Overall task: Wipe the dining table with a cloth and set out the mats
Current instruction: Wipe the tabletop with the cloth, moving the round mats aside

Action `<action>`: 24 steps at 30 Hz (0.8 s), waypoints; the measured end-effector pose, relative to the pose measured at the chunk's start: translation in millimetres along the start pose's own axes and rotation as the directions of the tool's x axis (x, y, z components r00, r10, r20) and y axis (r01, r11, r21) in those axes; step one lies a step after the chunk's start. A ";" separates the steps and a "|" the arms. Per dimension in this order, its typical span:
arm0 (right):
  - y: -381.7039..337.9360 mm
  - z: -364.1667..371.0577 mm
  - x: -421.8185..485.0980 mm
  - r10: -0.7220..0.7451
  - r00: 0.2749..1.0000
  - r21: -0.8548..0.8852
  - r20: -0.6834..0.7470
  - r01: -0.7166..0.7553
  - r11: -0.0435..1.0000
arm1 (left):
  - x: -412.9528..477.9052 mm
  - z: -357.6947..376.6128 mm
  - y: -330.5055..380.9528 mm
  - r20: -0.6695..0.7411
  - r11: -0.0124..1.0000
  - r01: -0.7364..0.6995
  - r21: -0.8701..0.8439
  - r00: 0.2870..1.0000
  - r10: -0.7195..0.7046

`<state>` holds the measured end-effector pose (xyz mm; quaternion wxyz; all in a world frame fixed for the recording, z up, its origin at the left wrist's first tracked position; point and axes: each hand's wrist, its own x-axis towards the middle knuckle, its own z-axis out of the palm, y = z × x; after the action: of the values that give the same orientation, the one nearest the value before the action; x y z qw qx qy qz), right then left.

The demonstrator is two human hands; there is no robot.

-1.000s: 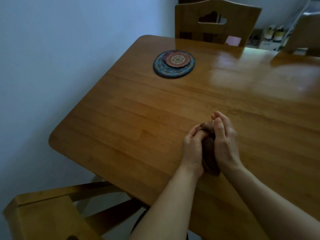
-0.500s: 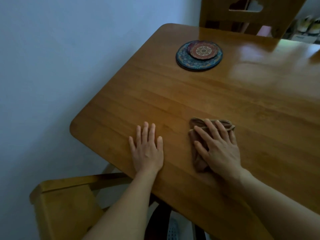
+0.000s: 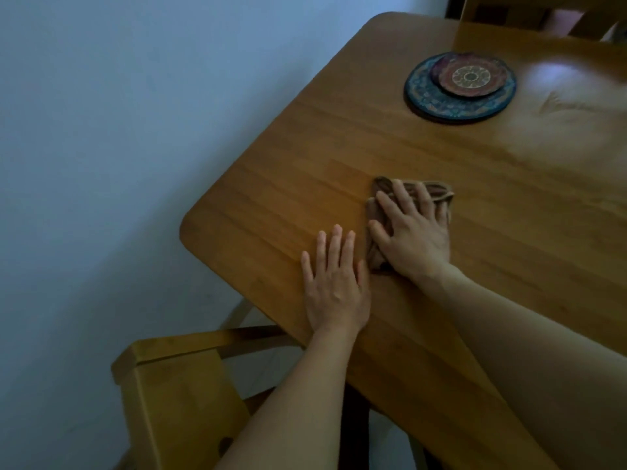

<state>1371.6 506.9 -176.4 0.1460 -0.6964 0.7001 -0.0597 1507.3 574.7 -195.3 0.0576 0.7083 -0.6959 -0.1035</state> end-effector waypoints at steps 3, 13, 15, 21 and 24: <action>-1.6 4.7 -25.4 -0.222 0.974 -0.029 0.039 0.223 0.974 | 26.5 -10.0 -24.4 -0.005 0.995 -0.026 -0.099 1.000 0.025; 83.6 -21.6 20.6 0.010 0.998 -0.045 -0.055 -0.012 0.999 | 105.8 -31.3 -95.3 -0.035 0.994 0.110 -0.017 0.993 -0.111; 75.2 -18.0 48.3 0.075 0.993 -0.028 -0.094 -0.078 0.997 | 114.7 -29.5 -96.5 -0.059 0.994 0.110 -0.009 0.992 -0.110; 11.0 -5.4 120.0 0.107 0.990 0.017 -0.096 -0.106 0.994 | 117.2 -23.2 -96.2 -0.097 0.995 0.105 -0.002 0.990 -0.104; -30.9 4.5 146.2 0.012 0.997 0.007 -0.082 -0.012 1.000 | 117.3 -22.1 -96.7 -0.115 0.996 0.092 -0.008 0.989 -0.092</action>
<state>1404.3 361.6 -189.5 0.1197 -0.6887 0.7095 -0.0894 1607.6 458.7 -203.4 0.0936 0.7444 -0.6578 -0.0659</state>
